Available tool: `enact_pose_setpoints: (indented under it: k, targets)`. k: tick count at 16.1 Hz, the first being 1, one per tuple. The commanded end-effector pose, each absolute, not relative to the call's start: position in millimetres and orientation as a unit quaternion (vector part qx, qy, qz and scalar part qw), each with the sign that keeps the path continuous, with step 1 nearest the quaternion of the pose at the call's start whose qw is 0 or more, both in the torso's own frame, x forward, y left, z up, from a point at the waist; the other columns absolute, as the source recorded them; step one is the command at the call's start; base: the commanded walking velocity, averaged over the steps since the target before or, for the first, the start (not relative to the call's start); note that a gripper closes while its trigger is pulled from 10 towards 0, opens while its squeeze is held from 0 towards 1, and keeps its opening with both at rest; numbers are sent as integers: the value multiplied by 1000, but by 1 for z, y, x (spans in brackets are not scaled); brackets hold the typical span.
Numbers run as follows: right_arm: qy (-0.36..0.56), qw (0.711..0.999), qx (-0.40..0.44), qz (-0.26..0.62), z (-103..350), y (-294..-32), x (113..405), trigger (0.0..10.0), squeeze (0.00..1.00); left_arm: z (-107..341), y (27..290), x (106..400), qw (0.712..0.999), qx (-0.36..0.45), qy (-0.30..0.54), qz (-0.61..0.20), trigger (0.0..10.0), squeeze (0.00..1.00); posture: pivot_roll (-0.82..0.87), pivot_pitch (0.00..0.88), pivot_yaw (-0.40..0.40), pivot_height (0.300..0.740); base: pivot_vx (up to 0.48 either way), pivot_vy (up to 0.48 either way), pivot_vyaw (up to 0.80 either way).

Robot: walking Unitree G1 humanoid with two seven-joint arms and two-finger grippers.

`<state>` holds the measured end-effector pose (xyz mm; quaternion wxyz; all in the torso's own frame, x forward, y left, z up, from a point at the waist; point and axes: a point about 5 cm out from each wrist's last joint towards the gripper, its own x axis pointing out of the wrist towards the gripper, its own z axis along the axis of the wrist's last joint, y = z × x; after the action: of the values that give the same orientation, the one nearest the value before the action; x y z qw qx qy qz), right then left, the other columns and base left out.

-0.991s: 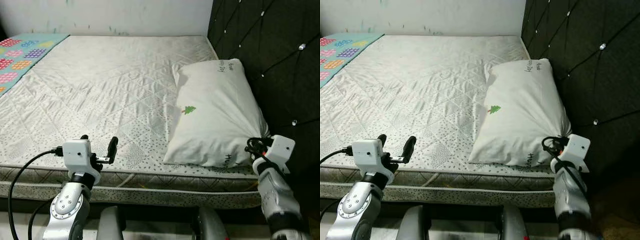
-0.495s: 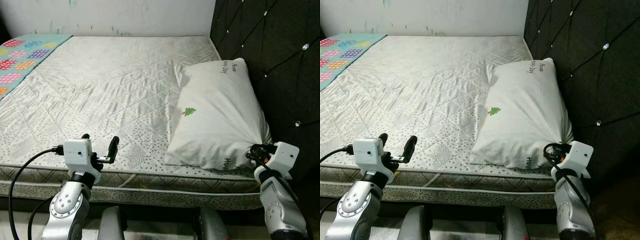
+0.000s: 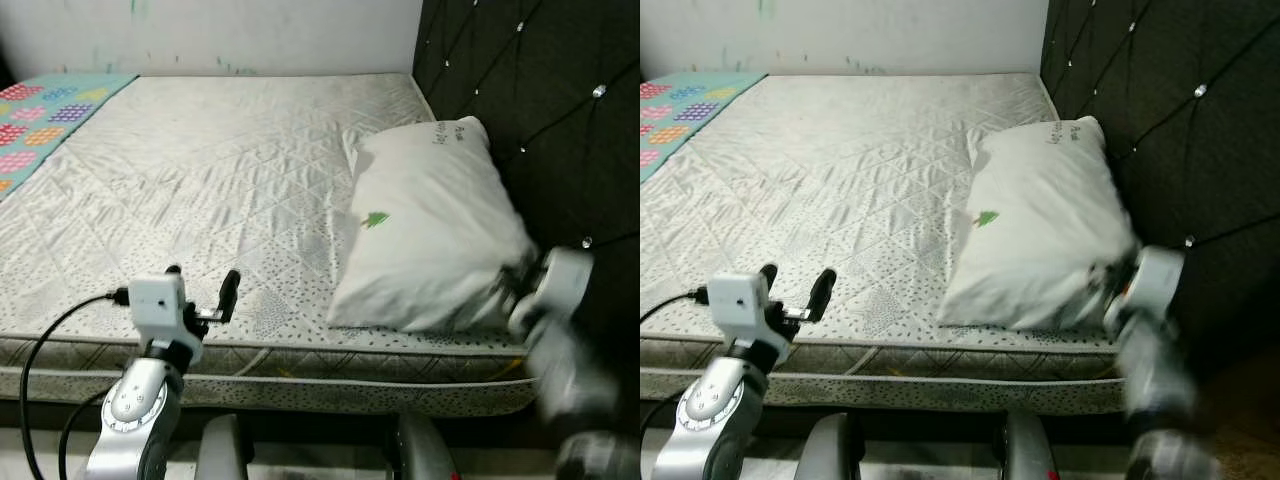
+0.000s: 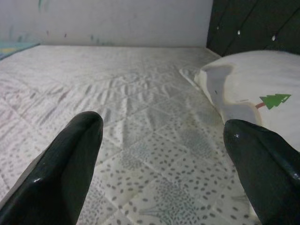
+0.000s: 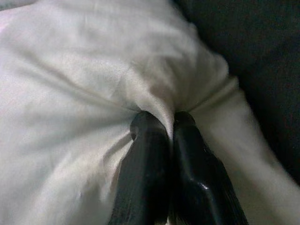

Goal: Clean up the room

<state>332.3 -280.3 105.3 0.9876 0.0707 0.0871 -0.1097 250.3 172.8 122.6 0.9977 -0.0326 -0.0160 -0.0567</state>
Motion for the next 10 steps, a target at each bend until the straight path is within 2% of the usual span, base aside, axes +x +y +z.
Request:
enact_pose_setpoints:
  k: [1,2,6,10]
  targets:
    - [61,991,57,-104,122,-283,342,0,0,122,177,250,998,-27,-12,-50,10000,0,53,0,22,553,0,0,0]
    - [36,994,23,-99,162,-294,363,0,0,123,180,249,999,-25,-14,-41,10000,0,67,0,5,553,0,0,0]
    - [6,991,-10,-131,211,-316,375,0,0,121,179,242,999,-30,-14,-25,10000,0,84,0,-18,553,0,0,0]
    - [10,984,-12,-179,216,-345,364,0,0,120,180,240,999,-31,-12,-23,10000,0,87,0,-20,553,0,0,0]
